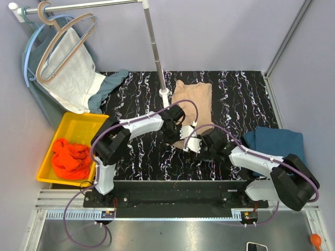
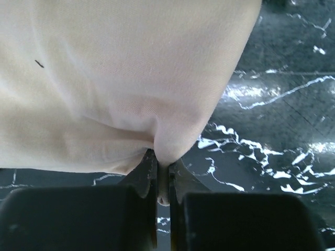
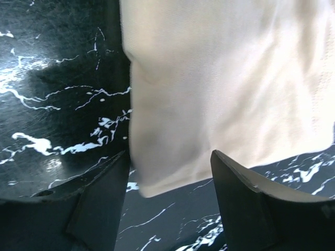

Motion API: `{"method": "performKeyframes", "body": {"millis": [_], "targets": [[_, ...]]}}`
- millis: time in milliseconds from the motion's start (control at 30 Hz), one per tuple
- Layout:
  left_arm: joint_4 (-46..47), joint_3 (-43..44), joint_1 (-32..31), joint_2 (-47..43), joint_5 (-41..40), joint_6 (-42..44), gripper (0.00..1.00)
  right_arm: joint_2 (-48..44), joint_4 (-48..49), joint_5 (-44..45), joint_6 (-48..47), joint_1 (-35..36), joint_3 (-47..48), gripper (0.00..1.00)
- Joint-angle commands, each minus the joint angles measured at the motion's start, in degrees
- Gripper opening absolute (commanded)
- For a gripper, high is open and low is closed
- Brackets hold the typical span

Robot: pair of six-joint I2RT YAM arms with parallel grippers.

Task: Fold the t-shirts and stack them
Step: Fold the tshirt

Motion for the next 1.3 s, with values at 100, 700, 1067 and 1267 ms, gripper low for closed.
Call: {"method": "performKeyframes", "body": {"millis": [100, 700, 1067, 1267], "targets": [[-5.5, -1.7, -2.9, -4.3, 5.2, 2.3, 0.00, 5.1, 1.7, 5.3, -0.2, -0.8, -2.0, 0.63], [-5.7, -5.7, -4.0, -7.8, 4.5, -1.6, 0.00, -1.4, -16.5, -1.8, 5.9, -0.6, 7.0, 0.00], [-4.1, -14.0, -6.7, -16.8, 0.9, -6.3, 0.00, -7.0, -34.0, -11.7, 13.5, 2.4, 16.1, 0.00], [-4.3, -19.1, -10.2, -22.5, -0.7, -7.1, 0.00, -10.3, -39.6, -13.5, 17.0, 6.2, 18.3, 0.00]]}}
